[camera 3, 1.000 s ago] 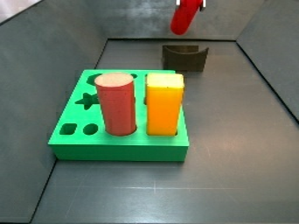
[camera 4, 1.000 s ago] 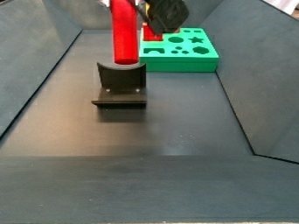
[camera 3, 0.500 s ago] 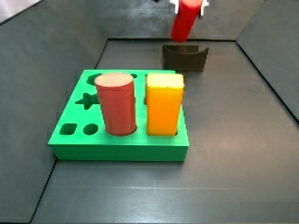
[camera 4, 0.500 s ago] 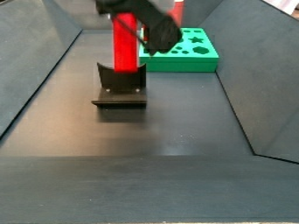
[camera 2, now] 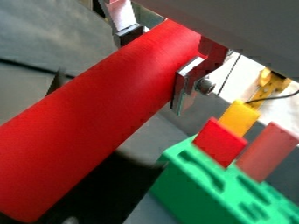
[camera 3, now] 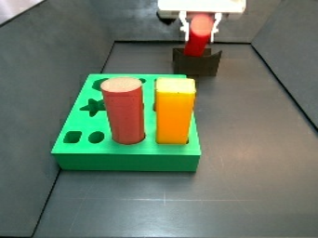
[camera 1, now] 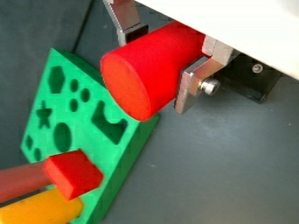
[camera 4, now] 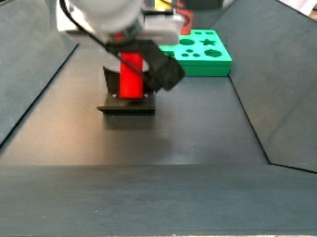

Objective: Pick up the round object. Move up. Place the round object on the fixture. Regrasp the round object. Move to above the board. Insert the round object.
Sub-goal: Place the round object on the fixture, then regrasp the round object.

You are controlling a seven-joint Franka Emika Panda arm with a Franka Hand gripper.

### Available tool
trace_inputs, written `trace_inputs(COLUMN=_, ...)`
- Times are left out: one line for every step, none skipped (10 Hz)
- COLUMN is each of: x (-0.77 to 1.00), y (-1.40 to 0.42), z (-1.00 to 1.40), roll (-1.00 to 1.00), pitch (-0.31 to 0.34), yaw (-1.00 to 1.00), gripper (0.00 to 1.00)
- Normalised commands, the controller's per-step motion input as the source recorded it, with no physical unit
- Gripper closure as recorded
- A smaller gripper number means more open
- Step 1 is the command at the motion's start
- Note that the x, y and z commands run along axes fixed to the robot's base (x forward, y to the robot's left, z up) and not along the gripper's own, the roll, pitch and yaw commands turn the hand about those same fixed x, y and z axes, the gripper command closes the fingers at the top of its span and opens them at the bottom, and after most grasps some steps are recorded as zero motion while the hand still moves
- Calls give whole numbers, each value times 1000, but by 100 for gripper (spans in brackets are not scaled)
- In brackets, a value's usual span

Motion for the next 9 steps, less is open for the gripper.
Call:
trace_inputs(x=79, y=6, z=-355, roll=-58, pitch=-74, yaw=46, gripper=100)
trace_inputs(x=62, y=-14, z=-199, roll=-64, pitch=-54, yaw=51, gripper=100)
trace_inputs(x=0, y=0, z=0, roll=0, pitch=0, yaw=0, gripper=0)
trace_inputs(x=0, y=0, z=1000, roll=-4, pitch=7, yaw=-11, gripper=0)
trace_inputs(x=-2, y=2, z=1000, roll=2, pitch=9, yaw=-7, gripper=0)
trace_inputs(x=-19, y=5, z=1000, roll=22, pitch=25, yaw=2, gripper=0)
trace_inputs(x=-24, y=1, z=1000, roll=41, pitch=34, yaw=4, gripper=0)
trace_inputs(x=-29, y=2, z=1000, roll=56, pitch=46, yaw=1, gripper=0)
trace_inputs(x=-30, y=4, z=903, roll=56, pitch=51, yaw=-2, gripper=0)
